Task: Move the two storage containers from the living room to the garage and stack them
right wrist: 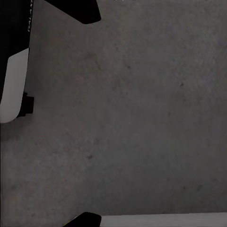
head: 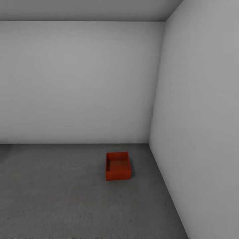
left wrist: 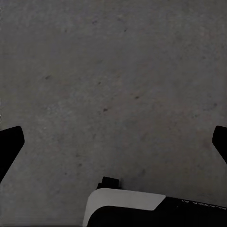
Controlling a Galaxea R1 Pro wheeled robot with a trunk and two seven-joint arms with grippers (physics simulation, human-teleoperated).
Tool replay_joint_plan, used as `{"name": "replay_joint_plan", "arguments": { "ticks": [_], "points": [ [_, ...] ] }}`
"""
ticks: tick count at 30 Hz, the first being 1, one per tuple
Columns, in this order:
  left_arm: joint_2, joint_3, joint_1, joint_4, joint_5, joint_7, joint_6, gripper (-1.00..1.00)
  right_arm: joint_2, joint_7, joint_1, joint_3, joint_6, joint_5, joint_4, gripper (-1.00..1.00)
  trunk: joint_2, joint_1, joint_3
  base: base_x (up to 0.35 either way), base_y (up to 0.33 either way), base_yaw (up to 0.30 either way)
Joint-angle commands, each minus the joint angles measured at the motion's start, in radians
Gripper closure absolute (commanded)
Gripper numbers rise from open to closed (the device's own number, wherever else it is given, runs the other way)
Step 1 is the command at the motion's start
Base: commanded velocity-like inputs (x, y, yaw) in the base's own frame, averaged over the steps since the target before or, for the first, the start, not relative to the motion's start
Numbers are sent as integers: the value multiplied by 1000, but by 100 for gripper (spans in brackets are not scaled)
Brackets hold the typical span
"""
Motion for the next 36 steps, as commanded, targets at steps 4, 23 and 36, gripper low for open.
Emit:
{"name": "replay_joint_plan", "arguments": {
  "ticks": [4,23,36],
  "points": [
    [0,2,-2,4,-1,3,-7,-100,0,-1,-1,4,-3,4,1,-100,-2,0,-2,-323,0,0],
    [0,2,-2,4,-1,4,-7,-100,0,0,-1,6,-3,5,2,-100,-2,0,0,-277,0,-40],
    [0,2,-2,4,-1,4,-2,-100,1,0,-1,8,-2,5,3,-100,-2,0,9,-8,0,-263]
  ]
}}
